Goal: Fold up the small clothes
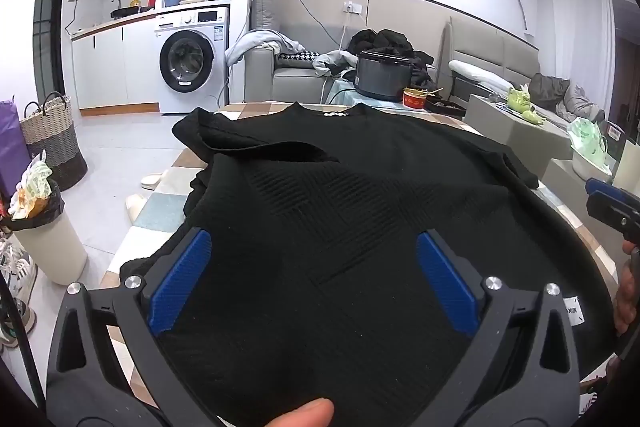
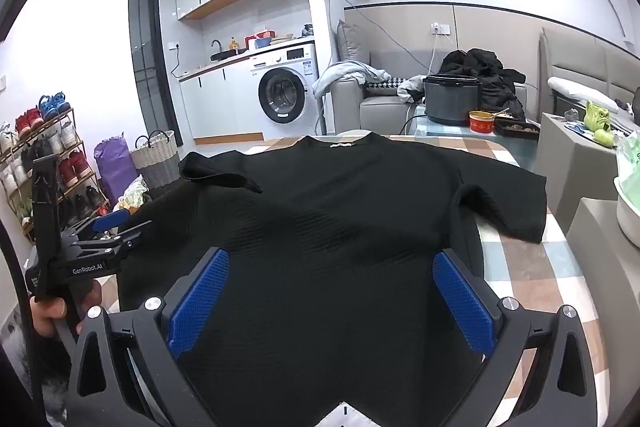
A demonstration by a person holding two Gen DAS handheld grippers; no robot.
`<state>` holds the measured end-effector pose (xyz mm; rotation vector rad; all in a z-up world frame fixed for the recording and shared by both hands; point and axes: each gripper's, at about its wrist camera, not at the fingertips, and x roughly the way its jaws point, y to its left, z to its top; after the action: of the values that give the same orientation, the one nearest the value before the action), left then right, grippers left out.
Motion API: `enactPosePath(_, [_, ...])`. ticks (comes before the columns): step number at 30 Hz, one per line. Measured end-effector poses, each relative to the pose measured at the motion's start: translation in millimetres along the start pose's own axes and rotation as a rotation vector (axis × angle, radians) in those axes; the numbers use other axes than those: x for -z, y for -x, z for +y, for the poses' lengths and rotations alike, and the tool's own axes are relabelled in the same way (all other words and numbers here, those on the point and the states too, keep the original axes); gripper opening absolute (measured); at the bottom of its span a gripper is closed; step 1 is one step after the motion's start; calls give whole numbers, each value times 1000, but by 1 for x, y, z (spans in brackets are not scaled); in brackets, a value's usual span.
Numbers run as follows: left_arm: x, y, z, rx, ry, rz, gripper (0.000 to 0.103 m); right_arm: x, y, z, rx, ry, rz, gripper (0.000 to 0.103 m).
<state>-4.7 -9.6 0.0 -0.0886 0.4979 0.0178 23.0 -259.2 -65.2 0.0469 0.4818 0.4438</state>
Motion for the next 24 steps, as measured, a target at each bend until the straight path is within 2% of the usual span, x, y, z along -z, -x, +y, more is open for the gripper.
enactPosePath(16, [-1, 4, 1, -4, -3, -16, 102, 2, -2, 2, 40, 8, 39, 103])
enactPosePath(24, [0, 14, 4, -14, 4, -17, 102, 8, 3, -15, 93, -41, 65, 103])
